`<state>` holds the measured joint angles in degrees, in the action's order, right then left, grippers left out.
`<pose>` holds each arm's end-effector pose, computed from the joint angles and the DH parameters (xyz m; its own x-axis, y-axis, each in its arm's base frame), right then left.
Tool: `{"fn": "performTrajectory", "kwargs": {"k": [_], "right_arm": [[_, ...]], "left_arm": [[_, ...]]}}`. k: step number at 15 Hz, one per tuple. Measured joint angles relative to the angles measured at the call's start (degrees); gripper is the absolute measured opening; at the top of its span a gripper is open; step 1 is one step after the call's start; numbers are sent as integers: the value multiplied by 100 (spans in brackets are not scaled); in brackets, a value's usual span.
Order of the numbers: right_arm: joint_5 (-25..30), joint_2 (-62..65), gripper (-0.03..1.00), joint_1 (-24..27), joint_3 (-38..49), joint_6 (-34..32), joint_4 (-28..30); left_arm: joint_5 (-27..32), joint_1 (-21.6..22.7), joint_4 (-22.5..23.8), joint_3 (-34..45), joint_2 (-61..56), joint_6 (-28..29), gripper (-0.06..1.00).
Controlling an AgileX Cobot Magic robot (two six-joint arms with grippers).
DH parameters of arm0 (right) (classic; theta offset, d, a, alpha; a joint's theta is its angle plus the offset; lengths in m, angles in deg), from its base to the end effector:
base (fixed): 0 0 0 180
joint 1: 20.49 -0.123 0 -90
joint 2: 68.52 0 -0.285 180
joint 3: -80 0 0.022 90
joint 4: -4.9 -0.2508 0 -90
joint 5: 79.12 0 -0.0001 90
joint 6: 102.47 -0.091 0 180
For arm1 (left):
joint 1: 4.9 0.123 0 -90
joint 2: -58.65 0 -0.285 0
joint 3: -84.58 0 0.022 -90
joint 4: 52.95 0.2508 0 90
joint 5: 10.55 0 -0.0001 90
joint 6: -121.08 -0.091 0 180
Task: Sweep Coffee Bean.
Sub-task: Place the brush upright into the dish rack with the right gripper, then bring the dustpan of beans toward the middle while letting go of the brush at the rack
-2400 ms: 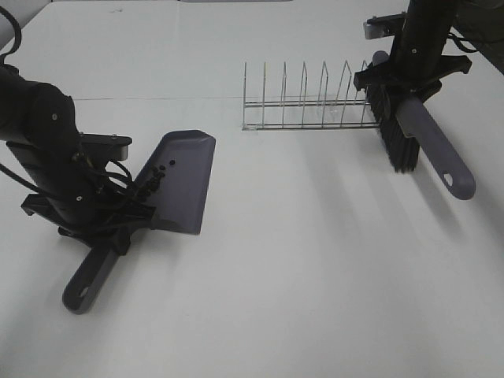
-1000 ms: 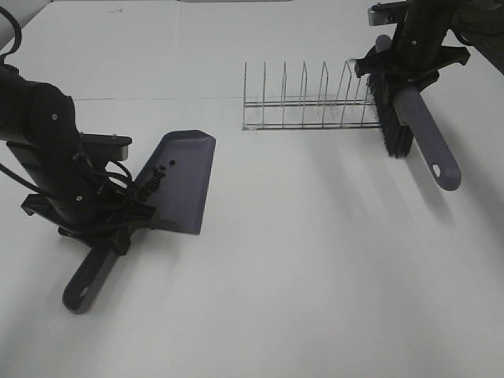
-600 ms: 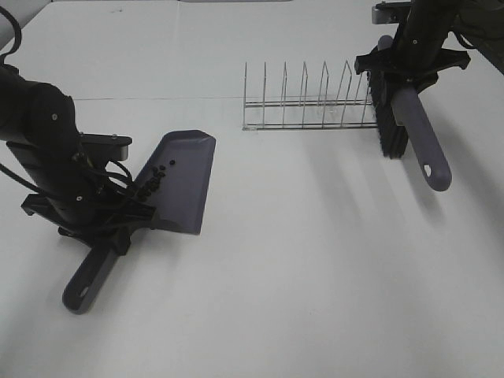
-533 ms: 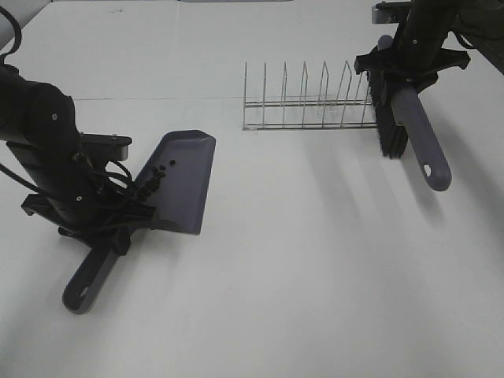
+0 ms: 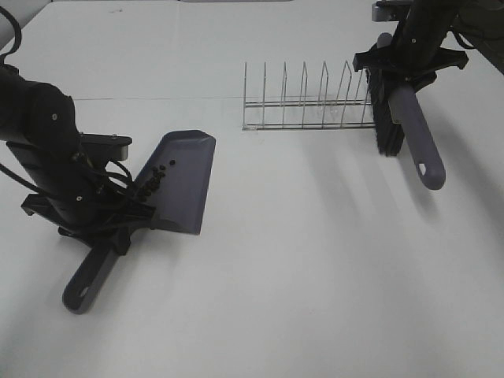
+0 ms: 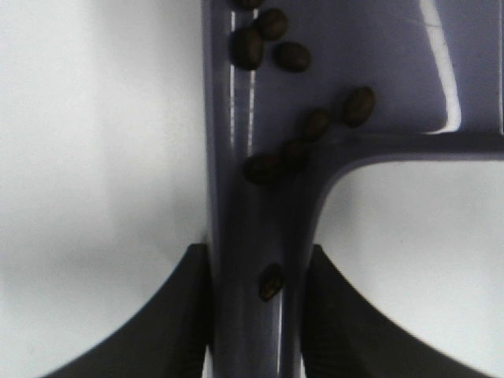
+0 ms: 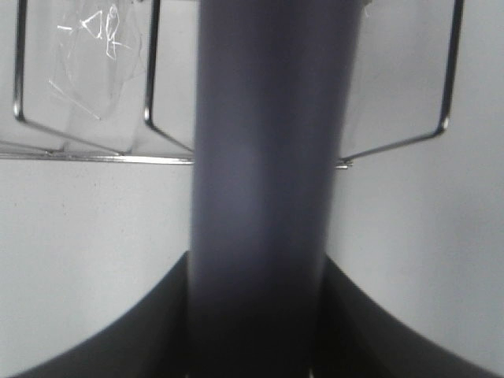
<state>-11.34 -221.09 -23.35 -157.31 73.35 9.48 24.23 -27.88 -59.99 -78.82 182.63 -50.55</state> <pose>0.5309 0.0198 0.1664 -0.9553 -0.0051 -0.2955 0.0126 0.9982 -0.0581 0.3134 -0.1398 0.0891 -0.9861 0.1531 -0.0648 0.1584 0.9834 -0.0882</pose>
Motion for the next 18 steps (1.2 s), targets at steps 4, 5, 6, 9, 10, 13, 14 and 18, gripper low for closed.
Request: {"fn": "performTrajectory", "kwargs": {"k": [4, 5, 6, 9, 10, 13, 14, 18], "right_arm": [[-138, 0, 64, 6, -23, -126, 86], [-143, 0, 65, 6, -23, -126, 86], [-143, 0, 66, 6, -23, -126, 86], [-132, 149, 67, 6, -23, -126, 86], [-103, 298, 67, 6, -23, -126, 86], [178, 819, 67, 6, -29, -126, 86], [189, 1049, 67, 6, -29, -126, 63], [195, 1467, 67, 6, 115, -97, -384]], "left_arm": [[0, 0, 0, 0, 0, 0, 27], [0, 0, 0, 0, 0, 0, 27], [0, 0, 0, 0, 0, 0, 27], [0, 0, 0, 0, 0, 0, 27], [0, 0, 0, 0, 0, 0, 27], [0, 0, 0, -17, 0, 0, 27], [138, 0, -69, -149, 6, 0, 27], [258, -86, -378, -521, 126, 0, 27]]}}
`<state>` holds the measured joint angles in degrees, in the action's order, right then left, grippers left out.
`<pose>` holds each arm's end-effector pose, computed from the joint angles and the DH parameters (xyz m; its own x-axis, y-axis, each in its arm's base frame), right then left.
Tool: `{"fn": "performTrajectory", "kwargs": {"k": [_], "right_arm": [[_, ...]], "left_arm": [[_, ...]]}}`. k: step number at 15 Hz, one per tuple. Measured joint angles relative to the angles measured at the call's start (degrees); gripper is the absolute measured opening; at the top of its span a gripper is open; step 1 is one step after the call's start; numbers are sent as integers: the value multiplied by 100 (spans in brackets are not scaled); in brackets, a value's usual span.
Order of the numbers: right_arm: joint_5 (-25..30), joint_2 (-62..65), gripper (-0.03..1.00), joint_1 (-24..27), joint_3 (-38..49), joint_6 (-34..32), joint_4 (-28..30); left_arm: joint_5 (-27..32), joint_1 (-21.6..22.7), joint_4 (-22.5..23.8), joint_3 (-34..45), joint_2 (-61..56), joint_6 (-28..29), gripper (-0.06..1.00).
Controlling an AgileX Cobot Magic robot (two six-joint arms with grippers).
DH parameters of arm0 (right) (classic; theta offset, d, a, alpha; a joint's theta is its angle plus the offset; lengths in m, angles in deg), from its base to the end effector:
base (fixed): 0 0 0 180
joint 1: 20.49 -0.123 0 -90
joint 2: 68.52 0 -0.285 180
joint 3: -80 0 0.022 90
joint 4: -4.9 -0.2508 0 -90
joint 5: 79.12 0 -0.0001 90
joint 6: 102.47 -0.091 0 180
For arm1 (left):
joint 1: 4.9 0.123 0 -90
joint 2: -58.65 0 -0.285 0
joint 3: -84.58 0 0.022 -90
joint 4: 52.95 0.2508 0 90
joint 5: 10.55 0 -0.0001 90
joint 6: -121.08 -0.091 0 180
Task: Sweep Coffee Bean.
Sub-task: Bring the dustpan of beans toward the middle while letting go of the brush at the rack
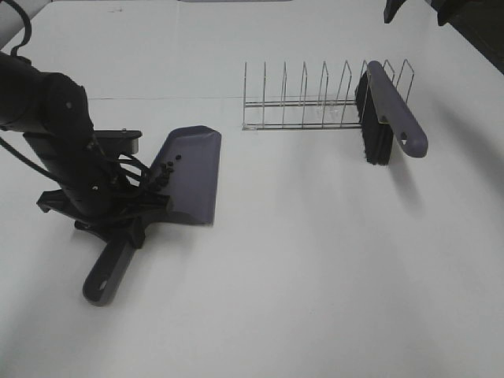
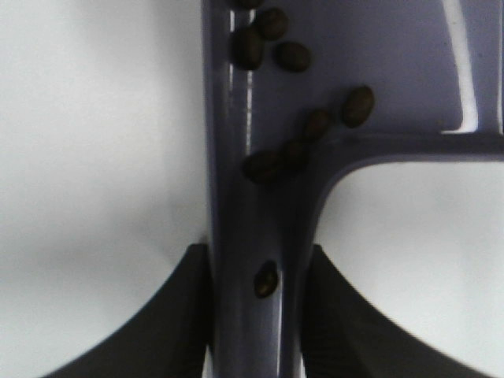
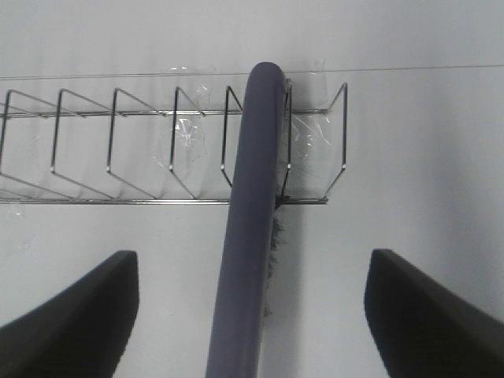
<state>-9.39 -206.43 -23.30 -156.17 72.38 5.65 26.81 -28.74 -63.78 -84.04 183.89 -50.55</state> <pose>0.4994 0.0234 0.2918 -0.8780 0.0422 -0.4768 0.0318 0.9990 0.0300 0.3277 -0.1562 0.0988 -0.9900 0.1196 -0.0754 0.1293 0.9814 -0.1415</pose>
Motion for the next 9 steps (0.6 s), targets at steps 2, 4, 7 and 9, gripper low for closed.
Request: {"fn": "performTrajectory", "kwargs": {"k": [2, 4, 7, 9], "right_arm": [[6, 212, 67, -46, 281, 63, -120], [11, 384, 67, -195, 556, 155, -74], [11, 653, 67, -413, 934, 166, 0], [11, 1003, 67, -521, 1272, 166, 0]], "left_arm": [[57, -46, -189, -103, 74, 6, 27], [74, -46, -241, -126, 97, 0, 27], [86, -46, -246, -126, 97, 0, 30], [103, -46, -286, -126, 80, 17, 54]]}}
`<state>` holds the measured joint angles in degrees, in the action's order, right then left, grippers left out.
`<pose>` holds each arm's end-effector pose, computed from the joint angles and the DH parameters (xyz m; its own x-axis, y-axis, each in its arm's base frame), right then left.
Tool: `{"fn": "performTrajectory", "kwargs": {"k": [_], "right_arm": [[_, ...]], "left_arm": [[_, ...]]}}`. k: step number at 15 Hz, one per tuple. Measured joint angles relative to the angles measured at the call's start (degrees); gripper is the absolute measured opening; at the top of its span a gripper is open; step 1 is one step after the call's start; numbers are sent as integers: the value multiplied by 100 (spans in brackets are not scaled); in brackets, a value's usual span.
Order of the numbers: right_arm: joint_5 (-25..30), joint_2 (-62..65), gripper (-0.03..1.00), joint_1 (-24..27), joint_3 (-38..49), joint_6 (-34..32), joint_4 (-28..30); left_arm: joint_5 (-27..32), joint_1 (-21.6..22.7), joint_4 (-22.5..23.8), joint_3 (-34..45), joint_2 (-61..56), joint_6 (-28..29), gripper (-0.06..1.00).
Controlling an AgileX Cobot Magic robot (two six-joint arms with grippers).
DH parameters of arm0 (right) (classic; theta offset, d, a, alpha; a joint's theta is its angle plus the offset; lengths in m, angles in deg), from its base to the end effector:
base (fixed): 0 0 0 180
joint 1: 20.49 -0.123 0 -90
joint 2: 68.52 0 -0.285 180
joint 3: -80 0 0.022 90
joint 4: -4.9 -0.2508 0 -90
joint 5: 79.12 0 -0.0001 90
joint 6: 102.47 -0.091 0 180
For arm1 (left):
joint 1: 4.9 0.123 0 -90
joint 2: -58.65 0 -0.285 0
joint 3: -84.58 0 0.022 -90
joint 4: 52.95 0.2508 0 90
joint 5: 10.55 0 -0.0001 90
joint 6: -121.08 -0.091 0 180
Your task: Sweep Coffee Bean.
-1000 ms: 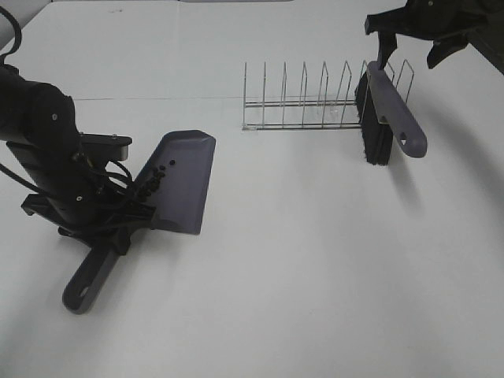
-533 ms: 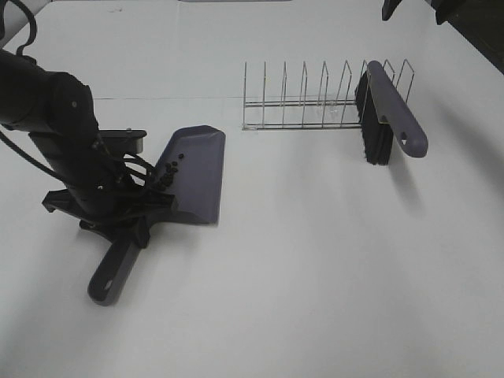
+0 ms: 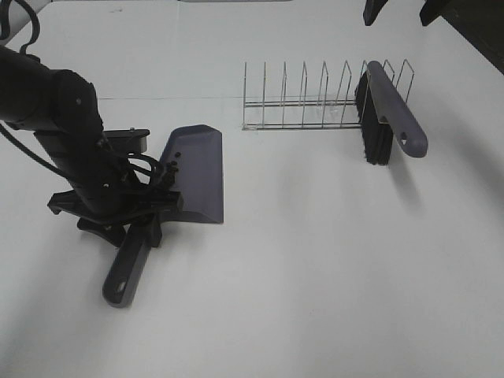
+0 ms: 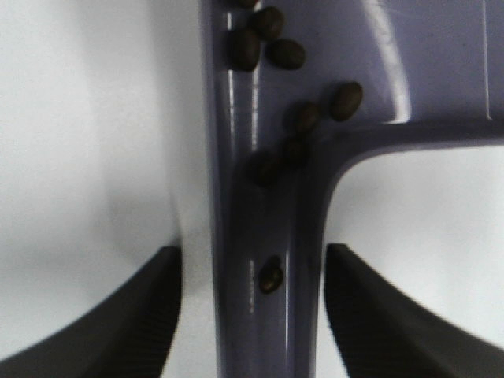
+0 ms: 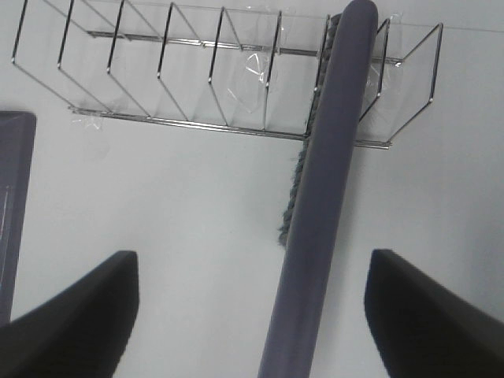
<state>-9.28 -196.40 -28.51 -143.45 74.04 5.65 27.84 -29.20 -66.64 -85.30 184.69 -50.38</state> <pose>0.4575 0.0633 0.3122 -0.8982 -0.0696 -0.4341 -0.0837 0.9964 0.0134 0.3289 -0.1632 0.0983 -0.9945 0.0895 -0.0543 0.0976 0.9799 -0.1739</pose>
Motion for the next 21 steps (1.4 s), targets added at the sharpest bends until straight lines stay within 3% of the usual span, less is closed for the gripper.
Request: {"fn": "performTrajectory", "kwargs": {"k": [1, 3, 7, 13, 14, 17, 21], "right_arm": [[0, 229, 67, -40, 258, 0, 0], [0, 745, 67, -69, 900, 0, 0], [-6, 2320, 67, -80, 2756, 0, -74], [-74, 5443, 67, -80, 5873, 0, -143], [-97, 6199, 67, -80, 6635, 0, -143], [-109, 7672, 67, -80, 7832, 0, -143], [-195, 9672, 67, -80, 8858, 630, -143]], "left_arm": [[11, 0, 11, 0, -46, -29, 67], [132, 0, 92, 0, -223, -126, 78], [447, 0, 390, 0, -1524, -143, 80], [2080, 0, 647, 6, -4057, -143, 80], [2280, 0, 647, 172, -4710, -143, 80], [2418, 0, 647, 980, -6102, -143, 80], [2447, 0, 670, 2240, -7981, -149, 80]]}}
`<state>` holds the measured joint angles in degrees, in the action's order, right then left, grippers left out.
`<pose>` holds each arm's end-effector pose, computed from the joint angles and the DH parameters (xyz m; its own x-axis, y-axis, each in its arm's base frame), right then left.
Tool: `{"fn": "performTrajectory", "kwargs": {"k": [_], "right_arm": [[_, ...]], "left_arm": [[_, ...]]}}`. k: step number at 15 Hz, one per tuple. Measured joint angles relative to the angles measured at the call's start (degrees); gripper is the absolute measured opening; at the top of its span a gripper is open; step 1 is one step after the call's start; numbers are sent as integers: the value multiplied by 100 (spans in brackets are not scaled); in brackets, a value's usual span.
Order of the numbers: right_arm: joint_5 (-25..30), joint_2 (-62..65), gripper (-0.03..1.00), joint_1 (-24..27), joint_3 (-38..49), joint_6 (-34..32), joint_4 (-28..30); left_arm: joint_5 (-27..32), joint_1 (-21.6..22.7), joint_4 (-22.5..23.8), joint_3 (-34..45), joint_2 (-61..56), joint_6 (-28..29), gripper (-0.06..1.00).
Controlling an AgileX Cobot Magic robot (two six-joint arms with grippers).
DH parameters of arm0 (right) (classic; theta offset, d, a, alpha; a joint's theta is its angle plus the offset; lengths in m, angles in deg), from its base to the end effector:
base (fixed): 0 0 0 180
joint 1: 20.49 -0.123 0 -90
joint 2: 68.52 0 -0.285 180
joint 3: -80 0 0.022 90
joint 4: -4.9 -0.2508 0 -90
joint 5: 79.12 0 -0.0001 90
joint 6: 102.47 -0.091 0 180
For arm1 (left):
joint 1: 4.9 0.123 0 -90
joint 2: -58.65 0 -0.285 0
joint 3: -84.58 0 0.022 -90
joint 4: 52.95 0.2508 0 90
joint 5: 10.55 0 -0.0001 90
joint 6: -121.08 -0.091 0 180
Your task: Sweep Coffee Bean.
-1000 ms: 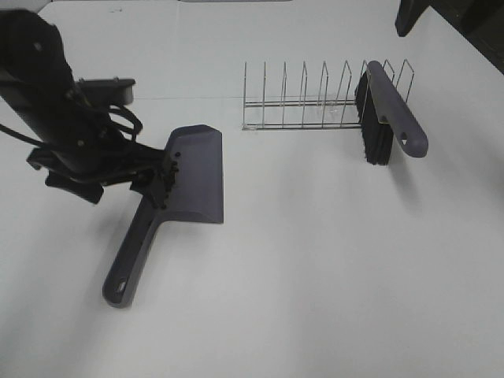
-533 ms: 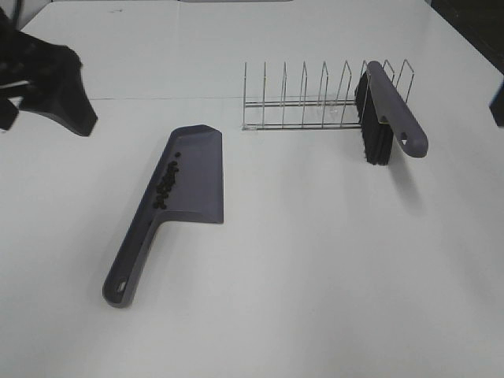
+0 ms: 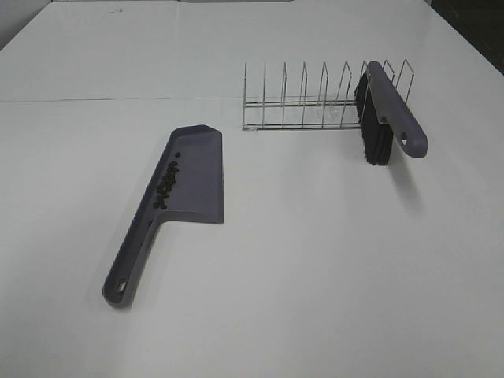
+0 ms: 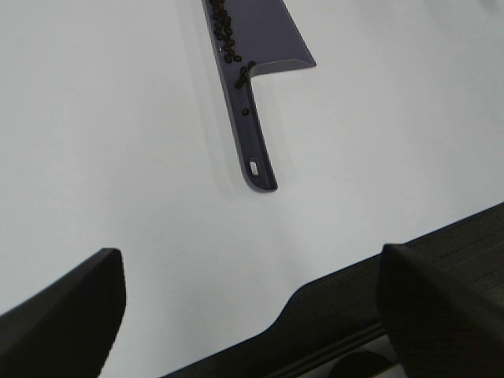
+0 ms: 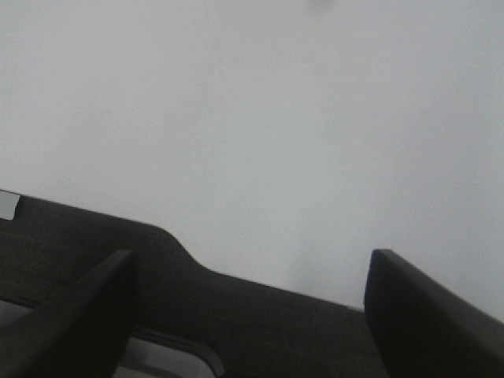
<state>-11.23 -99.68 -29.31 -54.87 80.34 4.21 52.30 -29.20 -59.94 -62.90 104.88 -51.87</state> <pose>0.0470 0.0083 0.2774 -0.7934 -0.1681 -0.5851 -0.1953 0.9806 -0.0170 0.0879 -0.0505 0.3285 -0.7849 0.1603 -0.5985 0.3363 0.9215 -0.1943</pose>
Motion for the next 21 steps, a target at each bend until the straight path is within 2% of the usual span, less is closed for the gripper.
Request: {"fn": "performTrajectory", "kwargs": {"k": [4, 8, 12, 21], "right_arm": [[-149, 1541, 67, 0, 103, 281, -11], [-298, 2366, 67, 0, 138, 418, -246], [-659, 2372, 67, 0, 298, 424, -327], [-688, 2372, 67, 0, 298, 424, -327]], "left_arm": [[120, 0, 29, 963, -1805, -218, 80], [149, 0, 86, 1415, -3254, -321, 80], [-195, 0, 115, 1610, -3610, -539, 80], [-195, 0, 115, 1610, -3610, -1071, 80]]}}
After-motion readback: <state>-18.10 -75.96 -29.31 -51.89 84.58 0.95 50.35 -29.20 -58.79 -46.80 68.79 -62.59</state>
